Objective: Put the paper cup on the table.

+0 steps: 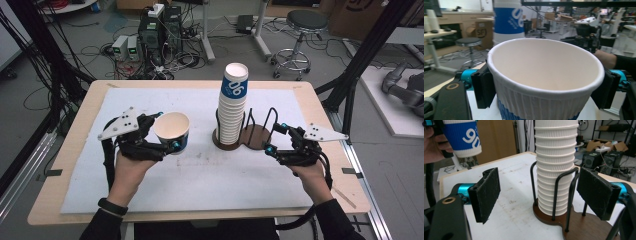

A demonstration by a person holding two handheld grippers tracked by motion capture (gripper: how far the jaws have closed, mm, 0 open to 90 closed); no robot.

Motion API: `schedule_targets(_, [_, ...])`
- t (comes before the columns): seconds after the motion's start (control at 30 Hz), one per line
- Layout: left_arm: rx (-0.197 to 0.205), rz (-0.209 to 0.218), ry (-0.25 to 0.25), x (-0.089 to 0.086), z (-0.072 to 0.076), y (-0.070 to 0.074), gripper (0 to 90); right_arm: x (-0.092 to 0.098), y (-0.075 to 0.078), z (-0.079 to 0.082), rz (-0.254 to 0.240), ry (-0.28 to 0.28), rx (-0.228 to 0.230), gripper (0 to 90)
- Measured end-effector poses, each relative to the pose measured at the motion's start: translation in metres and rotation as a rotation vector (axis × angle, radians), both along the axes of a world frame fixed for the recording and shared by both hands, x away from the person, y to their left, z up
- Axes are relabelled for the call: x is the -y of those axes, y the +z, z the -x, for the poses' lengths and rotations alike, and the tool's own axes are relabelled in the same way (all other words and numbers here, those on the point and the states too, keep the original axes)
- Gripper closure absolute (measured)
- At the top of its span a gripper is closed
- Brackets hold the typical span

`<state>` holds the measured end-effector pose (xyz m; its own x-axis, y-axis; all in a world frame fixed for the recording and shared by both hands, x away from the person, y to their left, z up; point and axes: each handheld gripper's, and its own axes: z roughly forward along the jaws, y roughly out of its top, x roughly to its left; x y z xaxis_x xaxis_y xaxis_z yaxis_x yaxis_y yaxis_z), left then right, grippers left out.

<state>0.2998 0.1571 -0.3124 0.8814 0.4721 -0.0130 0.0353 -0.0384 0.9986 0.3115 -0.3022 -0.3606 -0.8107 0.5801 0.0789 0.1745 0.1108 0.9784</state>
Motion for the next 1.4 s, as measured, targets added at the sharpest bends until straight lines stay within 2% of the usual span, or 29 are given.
schedule_targets(0.37, [0.022,-0.018,0.124,-0.029,-0.010,0.009,21.1,0.009,0.001,-0.004,0.006,-0.039,0.004,19.5])
schedule_targets(0.7, [0.033,0.016,0.215,-0.046,-0.021,0.012,21.1,0.013,0.000,-0.005,0.003,-0.038,-0.002,19.5])
schedule_targets(1.0, [0.070,0.013,0.329,-0.058,-0.032,0.008,21.3,0.015,0.000,-0.007,0.002,-0.035,0.003,19.5])
schedule_targets(1.17, [0.072,0.006,0.373,-0.061,-0.040,0.004,21.4,0.014,0.000,-0.008,0.006,-0.037,-0.004,19.5])
schedule_targets(1.4, [0.030,0.016,0.406,-0.070,-0.048,-0.010,21.6,0.014,0.000,-0.009,0.002,-0.023,-0.009,19.5])
